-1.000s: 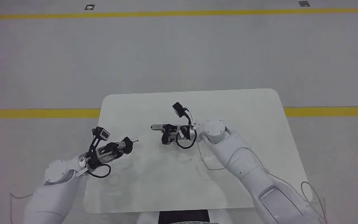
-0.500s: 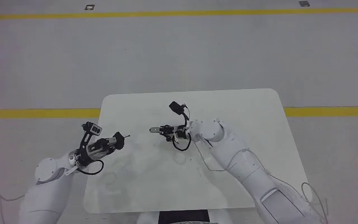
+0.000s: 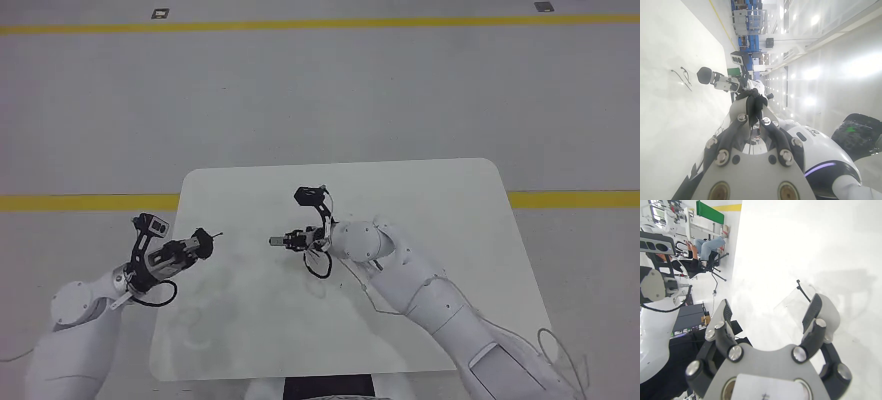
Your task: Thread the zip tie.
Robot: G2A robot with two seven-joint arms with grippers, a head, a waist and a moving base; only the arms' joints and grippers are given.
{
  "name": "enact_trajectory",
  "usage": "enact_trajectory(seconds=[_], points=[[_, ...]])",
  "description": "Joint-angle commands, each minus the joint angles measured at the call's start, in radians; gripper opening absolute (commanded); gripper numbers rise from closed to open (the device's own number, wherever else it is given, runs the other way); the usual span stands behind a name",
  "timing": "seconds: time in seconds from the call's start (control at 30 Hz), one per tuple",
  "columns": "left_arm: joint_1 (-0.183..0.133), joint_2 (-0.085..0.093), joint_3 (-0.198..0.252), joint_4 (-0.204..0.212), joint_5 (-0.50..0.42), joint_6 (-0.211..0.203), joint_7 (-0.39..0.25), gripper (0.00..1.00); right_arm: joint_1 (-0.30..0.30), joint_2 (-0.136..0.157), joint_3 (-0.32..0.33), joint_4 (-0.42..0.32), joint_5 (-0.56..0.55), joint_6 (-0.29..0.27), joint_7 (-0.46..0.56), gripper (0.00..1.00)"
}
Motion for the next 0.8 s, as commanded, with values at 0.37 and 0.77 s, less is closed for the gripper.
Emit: enact_trajectory(seconds=[0.37,0.77], points=[[0.0,0.0,0.0,0.0,0.0,0.0,0.0,0.0,-0.001,0.005,-0.044,-0.029,-0.159,0.046,0.017,0.74],[0.0,0.0,0.0,0.0,0.0,0.0,0.0,0.0,0.008,-0.003,-0.092,-0.025,-0.274,0.082,0.036,0.21]])
